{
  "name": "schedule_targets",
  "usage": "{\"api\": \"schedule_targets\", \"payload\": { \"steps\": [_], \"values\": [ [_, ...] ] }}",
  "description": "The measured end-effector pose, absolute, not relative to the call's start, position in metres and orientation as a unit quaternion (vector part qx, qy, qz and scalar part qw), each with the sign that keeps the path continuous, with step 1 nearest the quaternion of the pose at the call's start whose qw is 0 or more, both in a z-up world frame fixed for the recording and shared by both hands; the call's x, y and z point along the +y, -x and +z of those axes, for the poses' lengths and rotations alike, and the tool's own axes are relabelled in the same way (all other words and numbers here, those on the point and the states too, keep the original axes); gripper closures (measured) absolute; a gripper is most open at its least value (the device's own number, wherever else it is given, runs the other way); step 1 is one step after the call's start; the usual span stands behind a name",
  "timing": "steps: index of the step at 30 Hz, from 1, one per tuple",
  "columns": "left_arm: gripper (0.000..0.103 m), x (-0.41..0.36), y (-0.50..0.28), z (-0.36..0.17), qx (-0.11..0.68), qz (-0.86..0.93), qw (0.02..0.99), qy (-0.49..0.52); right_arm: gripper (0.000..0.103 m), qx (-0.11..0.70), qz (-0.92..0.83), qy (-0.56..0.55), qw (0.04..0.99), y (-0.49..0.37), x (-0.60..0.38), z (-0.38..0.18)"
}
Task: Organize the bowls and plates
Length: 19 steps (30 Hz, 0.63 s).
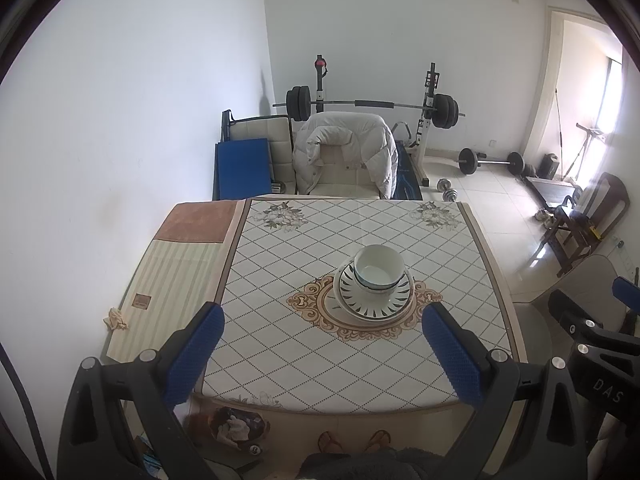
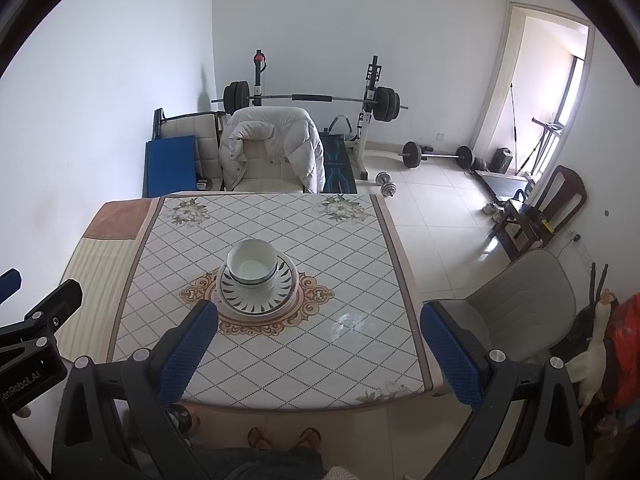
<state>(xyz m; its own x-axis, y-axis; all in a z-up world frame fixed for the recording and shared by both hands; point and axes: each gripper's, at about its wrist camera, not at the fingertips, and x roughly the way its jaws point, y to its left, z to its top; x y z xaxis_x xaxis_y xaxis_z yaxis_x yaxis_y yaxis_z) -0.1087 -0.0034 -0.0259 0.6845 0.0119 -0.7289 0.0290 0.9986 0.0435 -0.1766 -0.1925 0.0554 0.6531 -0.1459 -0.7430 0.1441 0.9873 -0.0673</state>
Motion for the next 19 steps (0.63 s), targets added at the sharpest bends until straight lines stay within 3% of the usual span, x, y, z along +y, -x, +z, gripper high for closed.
{"api": "schedule_targets", "payload": {
  "steps": [19],
  "values": [
    [0.002,-0.0014,0.1048,-0.0281,0.398,-0.001,0.917,-0.030,0.000,0.413,-0.077,-0.003,0.907,0.1775,-0.1905,0.0533]
  ]
}}
